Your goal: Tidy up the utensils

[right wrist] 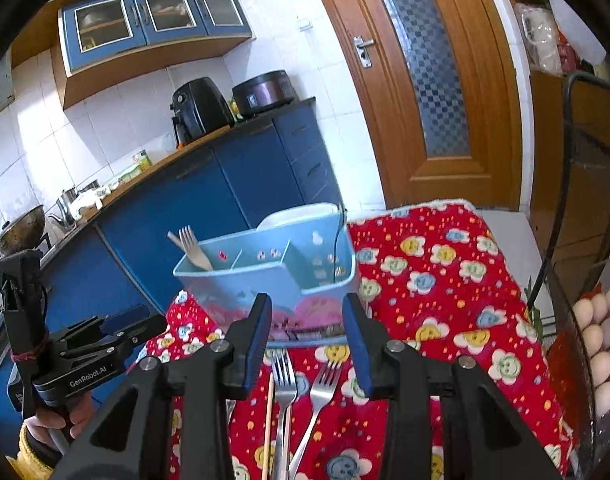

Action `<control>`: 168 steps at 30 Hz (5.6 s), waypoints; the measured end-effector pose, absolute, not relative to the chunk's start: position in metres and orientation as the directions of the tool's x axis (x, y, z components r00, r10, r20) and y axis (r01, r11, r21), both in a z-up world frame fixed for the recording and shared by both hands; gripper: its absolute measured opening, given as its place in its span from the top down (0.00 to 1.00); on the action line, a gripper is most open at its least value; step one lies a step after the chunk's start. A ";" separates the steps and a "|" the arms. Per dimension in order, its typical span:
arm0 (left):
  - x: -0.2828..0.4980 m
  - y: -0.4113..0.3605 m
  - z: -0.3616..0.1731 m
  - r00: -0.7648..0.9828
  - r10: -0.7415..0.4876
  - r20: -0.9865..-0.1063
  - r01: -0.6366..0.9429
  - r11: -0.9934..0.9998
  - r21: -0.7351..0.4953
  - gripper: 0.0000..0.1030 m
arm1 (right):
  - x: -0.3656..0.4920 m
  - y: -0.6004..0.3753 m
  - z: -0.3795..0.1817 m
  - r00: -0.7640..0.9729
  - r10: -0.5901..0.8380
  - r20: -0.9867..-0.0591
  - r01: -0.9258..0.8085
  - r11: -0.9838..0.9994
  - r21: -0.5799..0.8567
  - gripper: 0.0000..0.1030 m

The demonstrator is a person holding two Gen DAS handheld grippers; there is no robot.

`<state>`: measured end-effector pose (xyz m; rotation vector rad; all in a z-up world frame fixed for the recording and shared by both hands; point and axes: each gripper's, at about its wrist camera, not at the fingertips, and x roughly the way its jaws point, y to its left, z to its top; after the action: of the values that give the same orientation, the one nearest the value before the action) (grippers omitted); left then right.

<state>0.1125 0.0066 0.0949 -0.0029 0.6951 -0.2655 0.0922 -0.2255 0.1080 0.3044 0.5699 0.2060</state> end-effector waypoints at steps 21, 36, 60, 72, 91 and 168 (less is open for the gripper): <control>0.105 0.025 0.028 0.615 -0.255 -0.746 0.170 0.967 -0.190 0.56 | 0.105 -0.217 0.033 0.705 0.330 -0.627 -0.059 0.909 0.412 0.61; 0.103 0.022 -0.002 0.515 -0.331 -0.791 0.166 0.943 -0.287 0.56 | 0.125 -0.212 0.000 0.618 0.359 -0.700 -0.048 0.905 0.422 0.61; 0.101 0.023 -0.003 0.520 -0.427 -0.740 0.214 0.903 -0.371 0.92 | 0.155 -0.216 -0.012 0.565 0.446 -0.694 -0.044 0.856 0.514 0.68; 0.097 0.029 0.008 0.546 -0.437 -0.715 0.214 0.897 -0.386 0.92 | 0.163 -0.225 -0.018 0.537 0.511 -0.671 -0.026 0.805 0.592 0.85; 0.089 0.034 0.036 0.612 -0.452 -0.649 0.232 0.887 -0.399 0.92 | 0.144 -0.235 0.002 0.578 0.610 -0.541 -0.085 0.705 0.704 0.95; 0.223 0.013 0.163 0.943 -0.252 -0.218 0.178 0.934 -0.310 0.92 | 0.164 -0.227 0.178 0.909 0.279 -0.310 -0.192 0.940 0.282 0.98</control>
<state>0.2230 0.0128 0.1632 -0.2919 0.2584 -0.2224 0.1642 -0.2274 0.1782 0.2494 0.3540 0.2457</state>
